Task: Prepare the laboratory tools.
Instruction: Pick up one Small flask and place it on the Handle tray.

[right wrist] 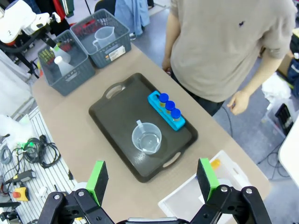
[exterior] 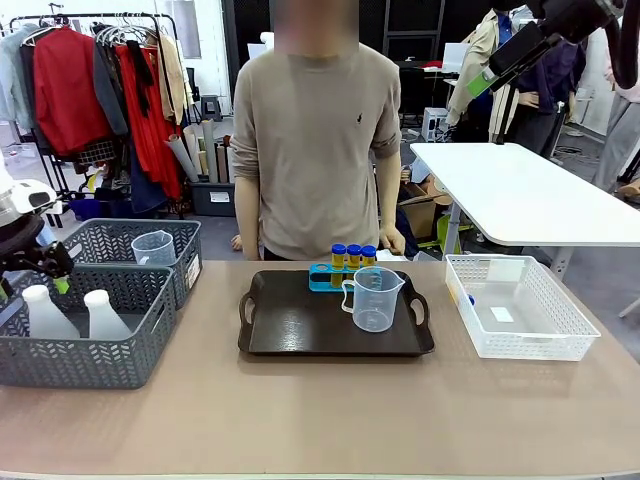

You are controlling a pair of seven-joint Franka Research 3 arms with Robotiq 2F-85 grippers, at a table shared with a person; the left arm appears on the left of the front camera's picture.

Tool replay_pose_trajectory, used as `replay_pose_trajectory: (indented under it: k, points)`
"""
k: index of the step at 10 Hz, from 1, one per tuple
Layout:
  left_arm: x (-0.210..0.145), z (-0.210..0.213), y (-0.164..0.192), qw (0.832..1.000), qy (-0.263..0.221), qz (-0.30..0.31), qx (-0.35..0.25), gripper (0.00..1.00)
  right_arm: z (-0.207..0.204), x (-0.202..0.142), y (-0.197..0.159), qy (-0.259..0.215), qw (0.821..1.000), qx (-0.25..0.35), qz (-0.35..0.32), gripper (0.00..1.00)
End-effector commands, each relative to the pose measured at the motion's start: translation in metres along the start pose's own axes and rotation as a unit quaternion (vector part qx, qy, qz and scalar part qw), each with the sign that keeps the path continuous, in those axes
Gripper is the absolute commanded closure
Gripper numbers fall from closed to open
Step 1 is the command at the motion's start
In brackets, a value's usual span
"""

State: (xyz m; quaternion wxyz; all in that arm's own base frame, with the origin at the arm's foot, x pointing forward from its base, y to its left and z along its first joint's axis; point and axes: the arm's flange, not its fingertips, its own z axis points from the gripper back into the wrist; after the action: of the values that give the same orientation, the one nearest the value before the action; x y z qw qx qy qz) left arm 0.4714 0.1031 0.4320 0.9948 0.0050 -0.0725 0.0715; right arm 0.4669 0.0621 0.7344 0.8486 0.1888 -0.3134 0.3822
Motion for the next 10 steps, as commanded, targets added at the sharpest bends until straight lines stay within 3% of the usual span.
replay_pose_trajectory:
  k: [1,7,10]
  points:
    - [0.0027,-0.0062,0.0028,1.0,0.001,-0.003,0.009,0.0,0.0012,0.0005,0.0008,-0.001,1.0,0.001,0.002,0.0]
    - [0.0065,-0.0084,0.0079,1.0,0.012,-0.009,0.006,0.02,0.0012,0.0005,0.0008,-0.001,1.0,0.001,0.002,0.0]
    - [0.0071,-0.0048,0.0098,1.0,0.008,-0.009,0.008,0.6,0.0012,0.0005,0.0008,-0.001,1.0,0.001,0.002,0.0]
